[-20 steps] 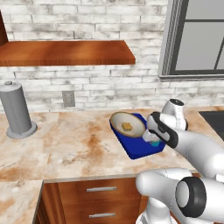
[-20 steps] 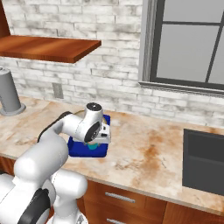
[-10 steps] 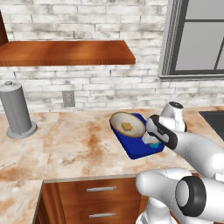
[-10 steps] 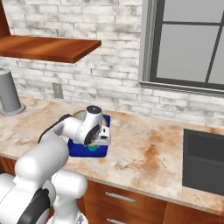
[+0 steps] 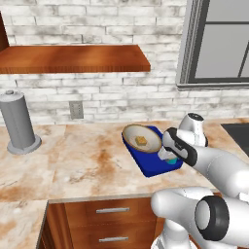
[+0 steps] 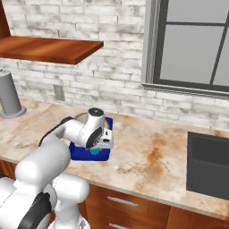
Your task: Place the bowl with cake and the cupcake onto the tray.
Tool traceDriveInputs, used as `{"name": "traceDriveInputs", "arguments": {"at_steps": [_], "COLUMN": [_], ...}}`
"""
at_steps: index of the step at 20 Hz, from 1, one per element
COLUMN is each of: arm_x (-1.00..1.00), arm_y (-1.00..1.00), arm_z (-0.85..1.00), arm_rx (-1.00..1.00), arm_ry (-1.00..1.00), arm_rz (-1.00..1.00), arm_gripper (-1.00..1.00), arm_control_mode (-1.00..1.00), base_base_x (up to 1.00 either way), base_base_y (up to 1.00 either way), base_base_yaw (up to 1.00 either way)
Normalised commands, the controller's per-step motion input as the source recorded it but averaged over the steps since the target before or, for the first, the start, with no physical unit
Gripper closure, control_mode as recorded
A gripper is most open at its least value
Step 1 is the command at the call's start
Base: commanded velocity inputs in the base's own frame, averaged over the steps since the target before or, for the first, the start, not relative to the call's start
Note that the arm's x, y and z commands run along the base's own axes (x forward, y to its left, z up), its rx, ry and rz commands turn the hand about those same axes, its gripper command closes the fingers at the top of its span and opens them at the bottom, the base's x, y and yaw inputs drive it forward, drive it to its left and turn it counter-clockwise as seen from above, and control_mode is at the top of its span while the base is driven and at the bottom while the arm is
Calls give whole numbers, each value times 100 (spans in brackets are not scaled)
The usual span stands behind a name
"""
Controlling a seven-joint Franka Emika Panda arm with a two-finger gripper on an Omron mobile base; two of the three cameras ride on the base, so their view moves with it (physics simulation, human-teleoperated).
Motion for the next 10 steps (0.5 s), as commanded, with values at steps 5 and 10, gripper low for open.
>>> {"name": "traceDriveInputs", "arguments": {"at_steps": [5, 10], "arm_x": [0, -11], "arm_y": [0, 0], "arm_z": [4, 51], "arm_rx": [0, 0], "arm_ry": [0, 0], "arm_rz": [0, 0], "arm_gripper": [-100, -100], "arm_control_mode": [-100, -100], "base_base_x": [0, 0], "base_base_y": [0, 0], "base_base_yaw": [0, 0]}}
